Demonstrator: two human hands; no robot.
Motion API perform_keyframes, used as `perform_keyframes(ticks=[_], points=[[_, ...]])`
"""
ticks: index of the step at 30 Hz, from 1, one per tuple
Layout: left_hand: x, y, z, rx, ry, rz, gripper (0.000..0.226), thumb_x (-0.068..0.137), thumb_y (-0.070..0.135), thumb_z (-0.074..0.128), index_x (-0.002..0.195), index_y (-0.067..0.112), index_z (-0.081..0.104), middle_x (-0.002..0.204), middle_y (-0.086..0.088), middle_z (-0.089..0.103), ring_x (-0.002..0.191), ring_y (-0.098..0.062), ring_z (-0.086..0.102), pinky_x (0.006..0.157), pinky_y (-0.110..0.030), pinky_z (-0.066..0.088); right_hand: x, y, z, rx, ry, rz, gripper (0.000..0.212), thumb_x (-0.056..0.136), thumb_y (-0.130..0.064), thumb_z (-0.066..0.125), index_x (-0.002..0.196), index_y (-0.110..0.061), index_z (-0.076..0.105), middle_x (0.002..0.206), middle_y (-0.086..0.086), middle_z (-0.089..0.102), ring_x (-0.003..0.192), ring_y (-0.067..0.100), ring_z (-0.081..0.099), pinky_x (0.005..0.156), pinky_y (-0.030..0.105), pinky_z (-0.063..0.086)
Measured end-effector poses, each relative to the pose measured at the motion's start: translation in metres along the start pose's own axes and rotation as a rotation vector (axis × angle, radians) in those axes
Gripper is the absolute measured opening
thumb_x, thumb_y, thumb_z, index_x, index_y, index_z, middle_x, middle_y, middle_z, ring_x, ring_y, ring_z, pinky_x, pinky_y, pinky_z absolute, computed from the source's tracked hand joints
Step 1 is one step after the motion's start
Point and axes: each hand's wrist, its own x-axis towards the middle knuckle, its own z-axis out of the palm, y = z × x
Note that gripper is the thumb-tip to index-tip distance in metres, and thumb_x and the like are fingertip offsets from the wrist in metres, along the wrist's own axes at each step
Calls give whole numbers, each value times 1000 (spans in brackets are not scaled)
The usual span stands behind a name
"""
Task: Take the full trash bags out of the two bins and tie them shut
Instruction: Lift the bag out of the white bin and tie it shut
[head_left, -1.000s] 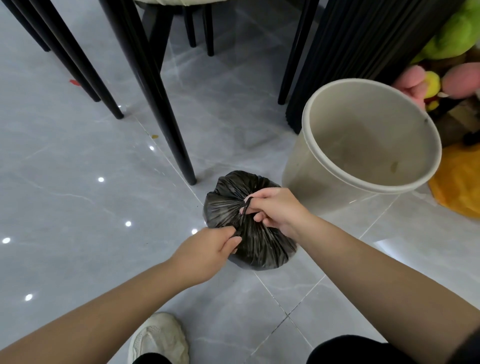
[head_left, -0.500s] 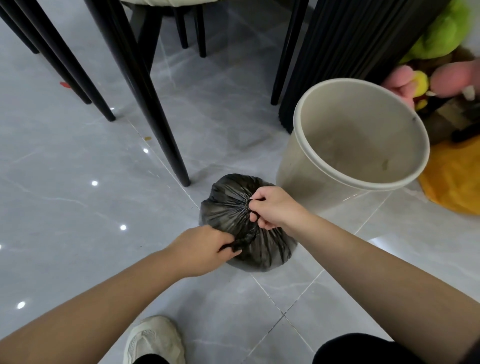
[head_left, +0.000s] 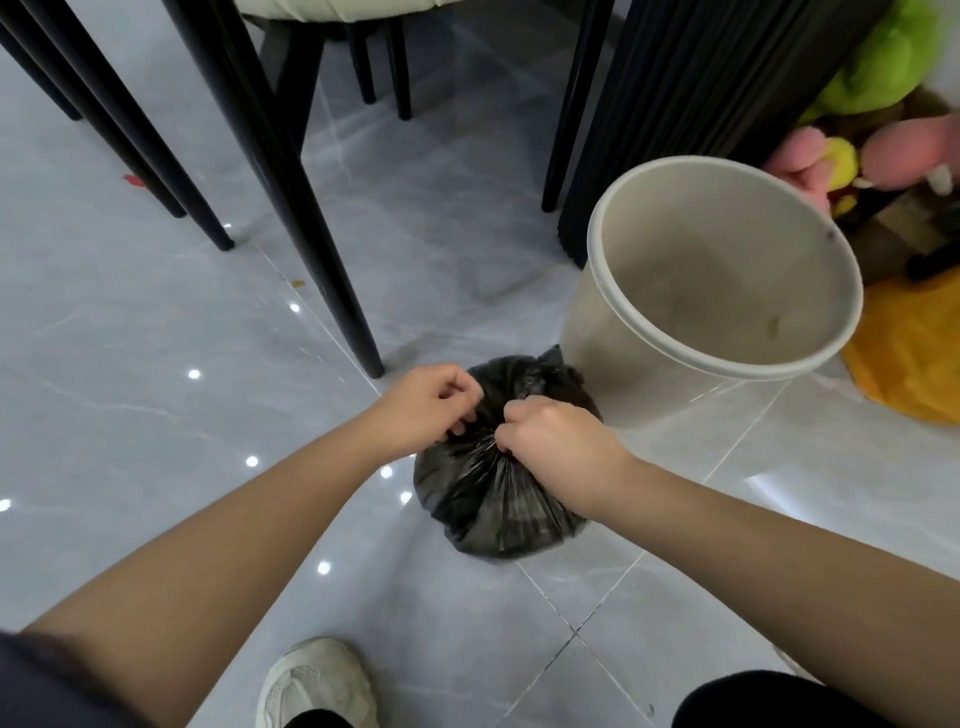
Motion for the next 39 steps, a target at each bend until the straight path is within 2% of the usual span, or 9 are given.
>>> perform_keyframes(ticks=[3, 6, 10, 13, 17, 19, 28, 32, 39], points=[[7, 7, 7, -178, -17, -60, 24, 94, 15, 53, 118, 13, 53, 90, -5, 65, 69, -14, 63, 58, -23, 49, -5, 8, 5, -27, 48, -87, 29, 48, 2, 79, 63, -16, 61, 66, 1, 54, 63, 23, 58, 43, 24, 38], [15, 14, 8, -297, -79, -157, 37, 91, 27, 59, 125, 20, 48, 95, -6, 63, 71, -16, 63, 57, -25, 49, -10, 14, 10, -51, 85, -176, 29, 49, 3, 76, 67, -15, 62, 68, 1, 56, 67, 22, 58, 46, 24, 37], [21, 19, 7, -44, -189, -188, 31, 83, 45, 64, 102, 20, 60, 79, -1, 60, 59, -13, 52, 48, -23, 39, -10, 18, 17, -6, 129, -234, 25, 55, 3, 74, 72, -14, 65, 70, 2, 57, 70, 22, 58, 50, 26, 43], [21, 20, 8, 14, -294, -244, 25, 86, 37, 64, 77, 14, 57, 54, 0, 50, 43, -11, 41, 41, -21, 35, -9, 17, 21, 62, 116, -272, 17, 64, 2, 67, 77, -9, 66, 74, 6, 59, 75, 26, 61, 54, 31, 52], [17, 15, 8, -95, -299, -285, 17, 89, 25, 63, 79, 11, 59, 51, 2, 50, 38, -7, 40, 36, -17, 35, -13, 18, 27, 76, 147, -282, 29, 76, -7, 39, 80, -12, 67, 78, 3, 60, 80, 22, 59, 58, 29, 52], [14, 12, 7, -195, -262, -266, 12, 88, 17, 64, 82, 8, 60, 54, -1, 54, 39, -7, 45, 37, -17, 40, -13, 21, 30, 114, 183, -282, 28, 77, -6, 43, 85, -13, 68, 82, 1, 61, 82, 20, 59, 61, 28, 52], [2, -17, 8, -316, 2, -74, 20, 78, -1, 70, 69, 7, 55, 73, -15, 65, 57, -11, 66, 62, -23, 58, -9, 21, 24, 1113, 191, 197, 15, 79, 1, 70, 85, -11, 77, 89, 2, 69, 83, 6, 64, 83, 13, 44], [-2, -20, 14, -122, 136, 51, 23, 73, 10, 78, 71, -1, 57, 86, -27, 68, 70, -20, 60, 77, -44, 54, -6, 17, 24, 1253, 149, 241, 18, 80, 2, 69, 85, -14, 76, 87, -2, 70, 83, 2, 65, 82, 13, 46], [-8, -18, 27, -95, 296, 123, 24, 72, 13, 79, 64, 9, 57, 78, -19, 68, 71, -28, 62, 74, -50, 52, -2, 13, 29, 1398, 197, 404, 20, 83, -1, 67, 79, -19, 74, 77, -11, 72, 78, -2, 64, 77, 11, 47]])
